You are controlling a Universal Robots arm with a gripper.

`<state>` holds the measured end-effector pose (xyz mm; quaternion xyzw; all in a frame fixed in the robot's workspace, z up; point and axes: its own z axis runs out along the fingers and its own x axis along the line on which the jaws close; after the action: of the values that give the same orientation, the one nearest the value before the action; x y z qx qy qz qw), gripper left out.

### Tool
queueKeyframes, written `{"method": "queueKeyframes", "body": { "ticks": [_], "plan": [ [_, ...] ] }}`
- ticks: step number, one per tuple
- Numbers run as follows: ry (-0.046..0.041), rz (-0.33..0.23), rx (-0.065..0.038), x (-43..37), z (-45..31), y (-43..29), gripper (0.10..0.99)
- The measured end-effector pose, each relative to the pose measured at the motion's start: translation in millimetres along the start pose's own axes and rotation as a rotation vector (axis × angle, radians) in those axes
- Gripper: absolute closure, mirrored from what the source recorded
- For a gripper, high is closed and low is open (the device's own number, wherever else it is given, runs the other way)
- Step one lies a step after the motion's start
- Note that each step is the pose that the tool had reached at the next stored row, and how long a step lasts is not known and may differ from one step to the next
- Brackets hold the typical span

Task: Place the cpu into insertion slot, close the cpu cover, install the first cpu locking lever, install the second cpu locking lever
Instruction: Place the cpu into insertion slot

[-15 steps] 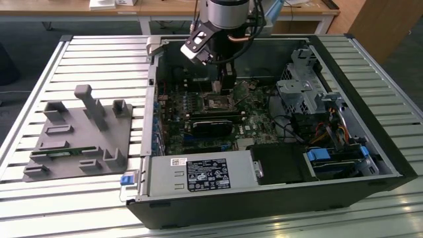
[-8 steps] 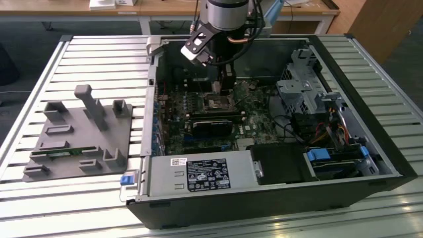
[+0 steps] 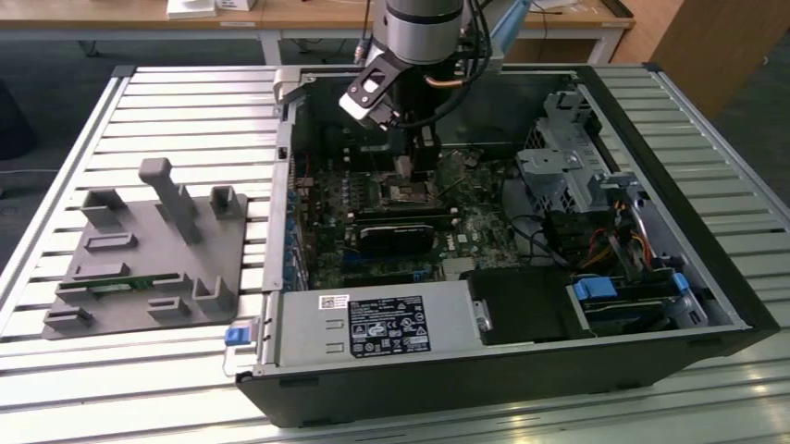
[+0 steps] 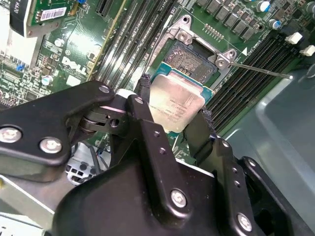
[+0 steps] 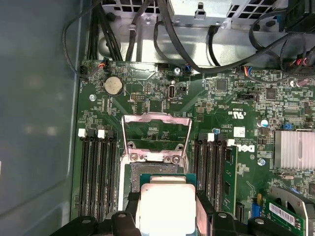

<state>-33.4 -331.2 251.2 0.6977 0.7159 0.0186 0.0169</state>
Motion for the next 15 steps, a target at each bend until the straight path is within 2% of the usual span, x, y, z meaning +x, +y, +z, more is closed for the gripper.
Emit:
{"method": "queueKeyframes", "body": {
  "ticks": [8, 15],
  "plan": [
    [-0.0002, 0.001, 0.0, 1.5, 6.4, -0.4, 0.553],
    [-0.0005, 0.005, 0.0, 5.9, 17.2, -1.2, 0.553]
  ]
}}
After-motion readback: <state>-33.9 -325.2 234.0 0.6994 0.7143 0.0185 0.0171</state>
